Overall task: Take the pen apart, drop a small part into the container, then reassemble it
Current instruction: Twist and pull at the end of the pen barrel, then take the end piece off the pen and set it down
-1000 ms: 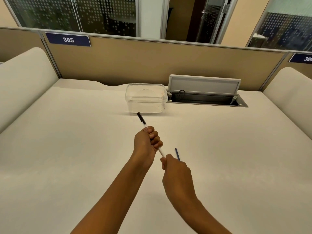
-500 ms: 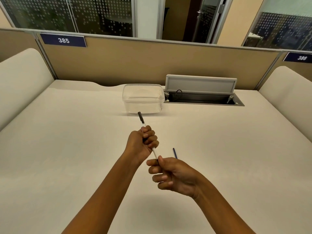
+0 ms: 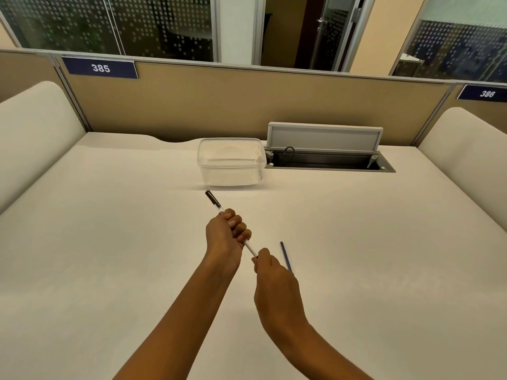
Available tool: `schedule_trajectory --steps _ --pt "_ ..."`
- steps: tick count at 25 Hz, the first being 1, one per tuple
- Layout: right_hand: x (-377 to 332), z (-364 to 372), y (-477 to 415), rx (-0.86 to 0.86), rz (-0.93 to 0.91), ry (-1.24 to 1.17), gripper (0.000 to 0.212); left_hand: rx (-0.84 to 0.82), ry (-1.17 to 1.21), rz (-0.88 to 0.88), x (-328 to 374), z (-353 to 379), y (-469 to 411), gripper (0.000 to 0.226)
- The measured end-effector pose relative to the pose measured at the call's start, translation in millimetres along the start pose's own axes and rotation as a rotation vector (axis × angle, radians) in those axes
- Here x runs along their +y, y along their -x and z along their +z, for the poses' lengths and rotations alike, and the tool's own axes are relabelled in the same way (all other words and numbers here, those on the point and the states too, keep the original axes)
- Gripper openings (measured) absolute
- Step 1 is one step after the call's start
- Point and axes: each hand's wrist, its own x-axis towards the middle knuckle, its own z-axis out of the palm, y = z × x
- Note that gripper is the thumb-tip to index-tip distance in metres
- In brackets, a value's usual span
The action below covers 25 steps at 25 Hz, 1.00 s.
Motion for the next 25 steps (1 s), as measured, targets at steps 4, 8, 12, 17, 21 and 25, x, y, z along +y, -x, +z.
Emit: schedule_trajectory --steps 4,8,12,17,21,25 --pt "-7.4 -7.9 -5.0 0.027 0.016 -0.371 0.025 -0.078 0.056 -0.185 17.7 -2.8 -5.6 0.029" --pt "-2.8 -32.8 -18.5 -0.664 0.347 -1.406 0.034 -0.294 0.067 -0.293 26.7 -7.3 -1.4 0.024" --pt "-0.4 -37.4 -21.1 -0.887 0.423 -1.715 0.024 -0.379 0.060 -0.319 25.7 -11.2 -0.8 0.023" --pt "-9.1 -13.7 -13.9 -0.368 0.275 -0.802 0.034 -0.195 -0.103 -0.190 18.5 -13.3 -9.0 0.036" --pt "-10.3 13.3 2.8 0.045 0.042 -0.112 0.004 -0.053 -0.103 0.071 24.9 -7.1 -8.7 0.036" --pt "11.7 33.8 18.4 0.011 0.059 -0.005 0.016 0.065 -0.029 0.304 83.3 -17.9 -23.7 0.035"
